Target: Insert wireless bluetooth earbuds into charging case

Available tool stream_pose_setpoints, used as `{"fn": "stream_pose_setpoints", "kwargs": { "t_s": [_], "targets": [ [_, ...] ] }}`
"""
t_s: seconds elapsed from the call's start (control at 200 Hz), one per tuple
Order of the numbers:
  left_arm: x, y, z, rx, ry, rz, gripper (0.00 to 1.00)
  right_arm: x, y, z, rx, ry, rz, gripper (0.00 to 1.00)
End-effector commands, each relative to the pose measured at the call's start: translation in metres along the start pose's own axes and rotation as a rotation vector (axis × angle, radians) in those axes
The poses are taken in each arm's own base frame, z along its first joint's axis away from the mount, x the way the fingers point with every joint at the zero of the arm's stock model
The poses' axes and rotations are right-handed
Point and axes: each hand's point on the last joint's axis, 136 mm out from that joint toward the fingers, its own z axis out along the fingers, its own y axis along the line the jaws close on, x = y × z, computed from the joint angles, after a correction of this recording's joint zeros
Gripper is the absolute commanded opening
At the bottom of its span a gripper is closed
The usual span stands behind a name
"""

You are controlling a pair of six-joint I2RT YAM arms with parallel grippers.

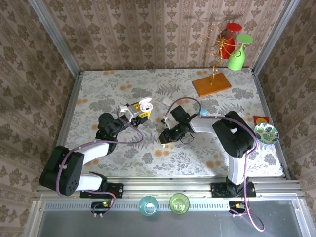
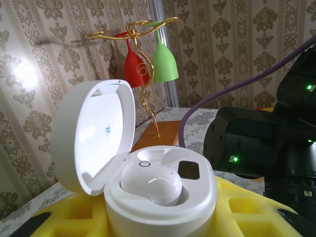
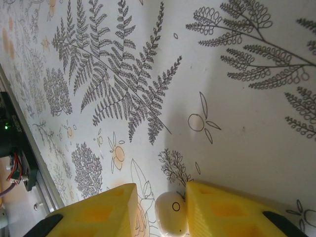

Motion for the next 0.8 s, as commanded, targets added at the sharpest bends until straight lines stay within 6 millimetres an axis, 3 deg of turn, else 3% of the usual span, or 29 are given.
{"fn": "stream_pose_setpoints", "kwargs": {
  "t_s": [0.0,0.79],
  "targets": [
    [-0.012,0.002,0.006,0.012,-0.035,0.039,0.31,0.027,0.002,-0.001,-0.016,0.083,0.036,0.34],
    [-0.010,0.003,0.008,0.015,-0.037,0.037,0.31,0.042,0.005,-0.004,0.011,0.110,0.013,0.26]
  ]
}}
